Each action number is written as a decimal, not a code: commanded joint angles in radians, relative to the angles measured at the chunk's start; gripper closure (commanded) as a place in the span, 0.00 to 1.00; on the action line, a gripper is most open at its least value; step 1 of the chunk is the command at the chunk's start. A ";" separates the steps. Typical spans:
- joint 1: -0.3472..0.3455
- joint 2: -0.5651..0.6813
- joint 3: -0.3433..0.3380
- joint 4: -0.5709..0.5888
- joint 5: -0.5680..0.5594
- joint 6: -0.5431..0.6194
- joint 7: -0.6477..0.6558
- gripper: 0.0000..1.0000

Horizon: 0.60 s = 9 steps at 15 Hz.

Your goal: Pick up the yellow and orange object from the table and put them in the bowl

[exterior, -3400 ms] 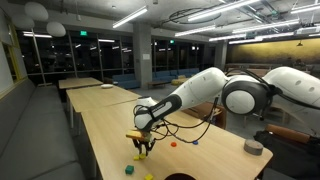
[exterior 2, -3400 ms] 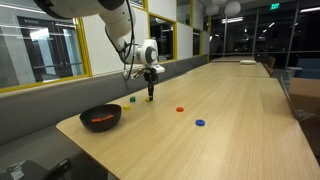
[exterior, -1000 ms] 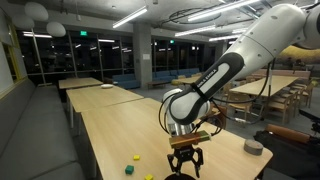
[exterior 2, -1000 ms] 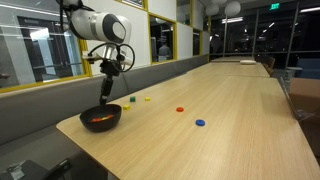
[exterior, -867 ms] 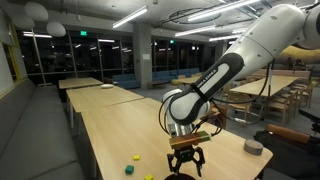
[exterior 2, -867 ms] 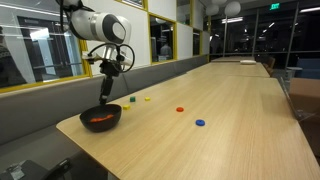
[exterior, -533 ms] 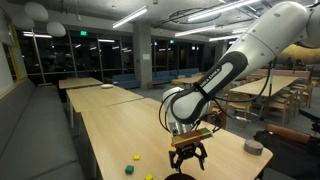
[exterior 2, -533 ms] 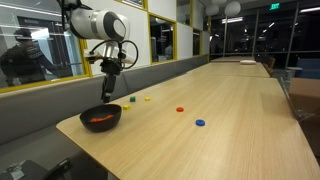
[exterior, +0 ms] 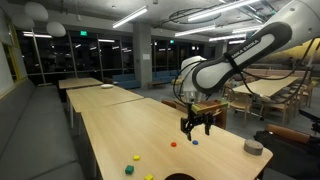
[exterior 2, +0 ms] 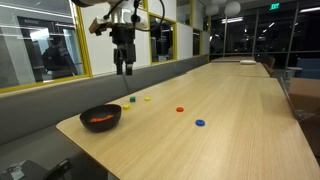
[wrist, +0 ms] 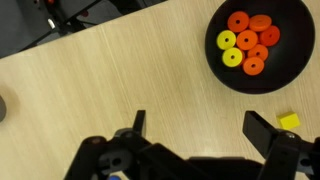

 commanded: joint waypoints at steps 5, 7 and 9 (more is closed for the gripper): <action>-0.125 -0.419 -0.117 -0.169 0.046 -0.019 -0.444 0.00; -0.146 -0.500 -0.152 -0.193 0.047 -0.049 -0.535 0.00; -0.165 -0.577 -0.181 -0.216 0.045 -0.086 -0.605 0.00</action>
